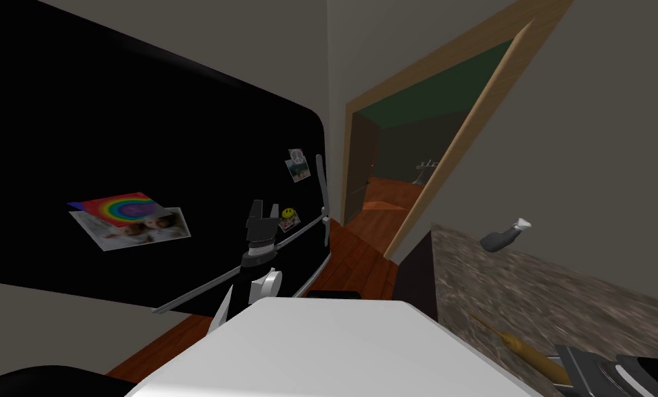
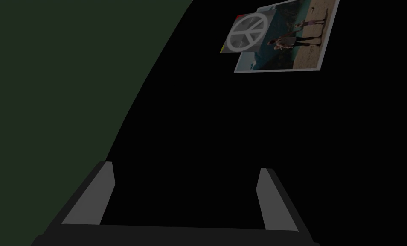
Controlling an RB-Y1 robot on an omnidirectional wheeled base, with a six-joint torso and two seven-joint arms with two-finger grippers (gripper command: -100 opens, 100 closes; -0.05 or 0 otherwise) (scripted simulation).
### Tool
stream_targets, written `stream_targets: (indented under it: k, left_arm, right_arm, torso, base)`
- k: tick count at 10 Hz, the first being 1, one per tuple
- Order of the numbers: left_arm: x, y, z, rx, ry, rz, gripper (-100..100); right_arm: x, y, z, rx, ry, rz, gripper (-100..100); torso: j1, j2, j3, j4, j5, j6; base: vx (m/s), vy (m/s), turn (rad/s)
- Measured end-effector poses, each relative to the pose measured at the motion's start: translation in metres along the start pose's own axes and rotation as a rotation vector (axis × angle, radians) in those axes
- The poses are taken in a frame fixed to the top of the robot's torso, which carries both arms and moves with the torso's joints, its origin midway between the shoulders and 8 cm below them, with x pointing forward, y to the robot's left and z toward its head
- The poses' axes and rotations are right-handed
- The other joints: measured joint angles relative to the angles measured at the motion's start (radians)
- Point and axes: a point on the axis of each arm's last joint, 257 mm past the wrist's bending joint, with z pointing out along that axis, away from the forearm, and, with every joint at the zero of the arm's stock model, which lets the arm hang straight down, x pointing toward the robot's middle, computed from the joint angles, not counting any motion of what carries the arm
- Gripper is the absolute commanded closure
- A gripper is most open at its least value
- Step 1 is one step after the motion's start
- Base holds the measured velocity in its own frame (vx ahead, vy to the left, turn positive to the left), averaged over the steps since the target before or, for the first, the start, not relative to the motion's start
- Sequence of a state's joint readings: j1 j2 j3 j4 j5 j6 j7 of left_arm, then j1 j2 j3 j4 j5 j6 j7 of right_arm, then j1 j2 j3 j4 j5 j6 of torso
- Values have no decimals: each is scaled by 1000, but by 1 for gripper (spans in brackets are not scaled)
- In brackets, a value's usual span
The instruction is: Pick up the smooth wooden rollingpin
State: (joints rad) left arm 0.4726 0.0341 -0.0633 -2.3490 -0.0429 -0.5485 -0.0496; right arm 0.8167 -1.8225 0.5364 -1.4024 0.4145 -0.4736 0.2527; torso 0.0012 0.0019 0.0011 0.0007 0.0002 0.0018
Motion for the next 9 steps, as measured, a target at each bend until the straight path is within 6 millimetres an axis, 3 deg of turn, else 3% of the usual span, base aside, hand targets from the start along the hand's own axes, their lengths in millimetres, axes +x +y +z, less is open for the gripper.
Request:
stream_targets:
  k: [2,3,4,8,9]
  left_arm:
    - [0,0,0,0,0,0,0]
    - [0,0,0,0,0,0,0]
    - [0,0,0,0,0,0,0]
    - [0,0,0,0,0,0,0]
    - [0,0,0,0,0,0,0]
  right_arm:
    - [0,0,0,1,0,0,100]
    - [0,0,0,1,0,1,0]
    - [0,0,0,1,0,1,100]
    - [-22,-17,-17,4,-3,-28,100]
    - [-22,-17,-17,3,-3,-26,0]
  torso:
    - [0,0,0,0,0,0]
    - [1,0,0,0,0,0]
    - [1,1,0,0,0,0]
    - [3,3,2,1,2,0]
    - [2,2,1,0,1,0]
  base:
    - [0,0,0]
    - [0,0,0]
    - [-25,7,-103]
    - [-28,11,-59]
    - [0,0,0]
